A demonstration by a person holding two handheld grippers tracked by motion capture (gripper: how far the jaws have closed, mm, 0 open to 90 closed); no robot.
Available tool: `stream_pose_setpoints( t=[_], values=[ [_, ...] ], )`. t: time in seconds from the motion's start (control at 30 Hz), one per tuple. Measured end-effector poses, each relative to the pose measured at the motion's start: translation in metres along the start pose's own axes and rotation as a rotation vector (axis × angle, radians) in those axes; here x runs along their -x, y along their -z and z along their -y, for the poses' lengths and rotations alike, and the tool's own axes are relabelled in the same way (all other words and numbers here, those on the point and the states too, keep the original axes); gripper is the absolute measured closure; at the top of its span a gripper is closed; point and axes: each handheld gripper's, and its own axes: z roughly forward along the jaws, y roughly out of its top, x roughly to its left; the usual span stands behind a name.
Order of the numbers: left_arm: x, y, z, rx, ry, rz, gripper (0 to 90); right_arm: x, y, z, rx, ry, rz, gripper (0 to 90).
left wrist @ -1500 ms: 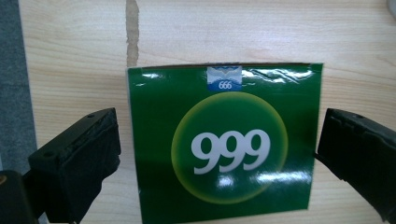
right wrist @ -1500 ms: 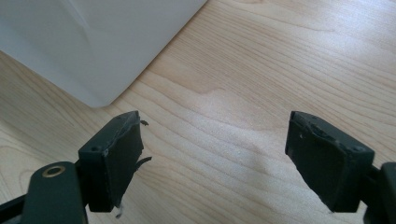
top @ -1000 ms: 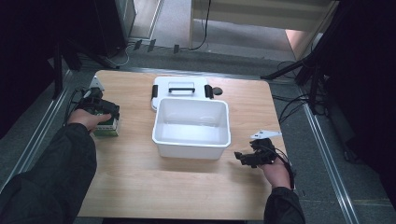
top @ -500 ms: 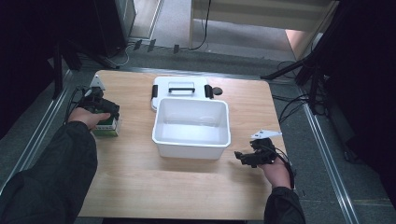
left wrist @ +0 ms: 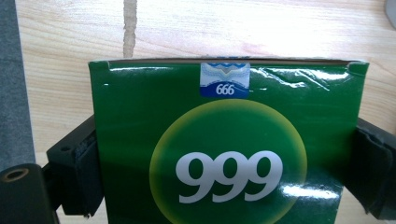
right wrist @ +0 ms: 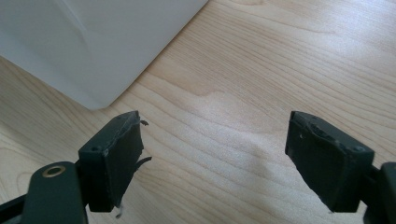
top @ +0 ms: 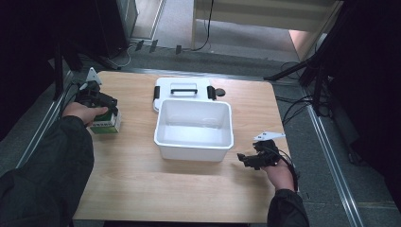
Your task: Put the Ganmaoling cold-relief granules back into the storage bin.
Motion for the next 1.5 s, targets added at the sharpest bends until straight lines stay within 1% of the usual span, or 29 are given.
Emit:
stream_pose_setpoints(
  t=[0.2, 0.23, 0.3, 0.4, 0.53, 0.63, 0.73, 0.77, 0.8, 0.83, 0.9, 0.97, 1.1, 1.13, 1.2, 1.23, 1.3, 1.33, 1.37, 1.4, 1.5],
  values=[
    [0.005, 0.015, -0.001, 0.008, 0.0, 0.002, 5.6, 0.0, 0.0, 0.0, 0.003, 0.005, 0.0, 19.1],
    [0.006, 0.018, -0.001, 0.008, -0.005, 0.002, 5.6, 0.0, 0.0, 0.0, 0.002, 0.005, -0.001, 19.1],
    [0.01, 0.022, -0.001, 0.011, 0.001, 0.006, 5.6, 0.0, 0.0, 0.0, 0.004, 0.005, 0.0, 19.1],
    [0.016, 0.031, -0.001, 0.011, -0.002, 0.017, 5.6, 0.0, 0.0, 0.0, 0.004, 0.003, -0.002, 19.1],
    [0.026, 0.046, -0.001, 0.01, -0.02, 0.02, 5.7, 0.0, 0.0, -0.001, 0.006, 0.004, 0.001, 19.1],
    [0.036, 0.061, -0.002, 0.014, -0.035, 0.013, 5.7, 0.0, 0.0, -0.001, 0.006, 0.005, 0.001, 19.1],
    [0.045, 0.071, -0.003, 0.012, -0.052, 0.005, 5.7, -0.001, 0.001, -0.001, 0.006, 0.004, 0.001, 19.1],
    [0.05, 0.076, -0.003, 0.016, -0.051, 0.012, 5.7, -0.001, 0.0, -0.001, 0.002, 0.0, 0.001, 19.1],
    [0.051, 0.078, -0.003, 0.013, -0.057, 0.012, 5.7, -0.001, 0.0, -0.001, 0.002, 0.001, 0.001, 19.1],
    [0.056, 0.083, -0.003, 0.016, -0.057, 0.015, 5.7, -0.001, 0.0, -0.001, 0.002, 0.001, 0.001, 19.1],
    [0.063, 0.089, -0.004, 0.023, -0.071, 0.005, 5.7, -0.002, 0.0, -0.001, 0.002, -0.002, 0.002, 19.0],
    [0.071, 0.099, -0.005, 0.033, -0.083, 0.011, 5.7, -0.002, 0.001, -0.001, 0.002, -0.002, 0.003, 19.0],
    [0.082, 0.109, -0.005, 0.04, -0.093, 0.009, 5.7, -0.001, 0.001, -0.001, 0.005, 0.004, 0.003, 19.1],
    [0.084, 0.111, -0.005, 0.037, -0.105, 0.006, 5.7, -0.001, 0.001, 0.0, 0.007, 0.008, 0.005, 19.1],
    [0.091, 0.116, -0.005, 0.035, -0.107, 0.017, 5.8, 0.0, 0.0, 0.0, 0.007, 0.007, 0.005, 19.0],
    [0.093, 0.118, -0.005, 0.042, -0.113, 0.018, 5.8, 0.0, 0.0, 0.0, 0.008, 0.006, 0.004, 19.1],
    [0.1, 0.122, -0.005, 0.046, -0.109, 0.023, 5.8, 0.0, 0.0, 0.0, 0.009, 0.006, 0.002, 19.1],
    [0.105, 0.125, -0.005, 0.045, -0.122, 0.023, 5.8, 0.0, 0.0, -0.001, 0.01, 0.005, 0.003, 19.1],
    [0.11, 0.127, -0.005, 0.051, -0.123, 0.014, 5.8, 0.0, 0.0, -0.001, 0.01, 0.005, 0.003, 19.1],
    [0.116, 0.129, -0.005, 0.048, -0.139, 0.006, 5.8, 0.0, 0.0, -0.001, 0.009, 0.006, 0.004, 19.0],
    [0.133, 0.134, -0.004, 0.049, -0.165, 0.016, 5.8, -0.001, 0.0, -0.001, 0.005, 0.009, 0.002, 19.1]
  ],
)
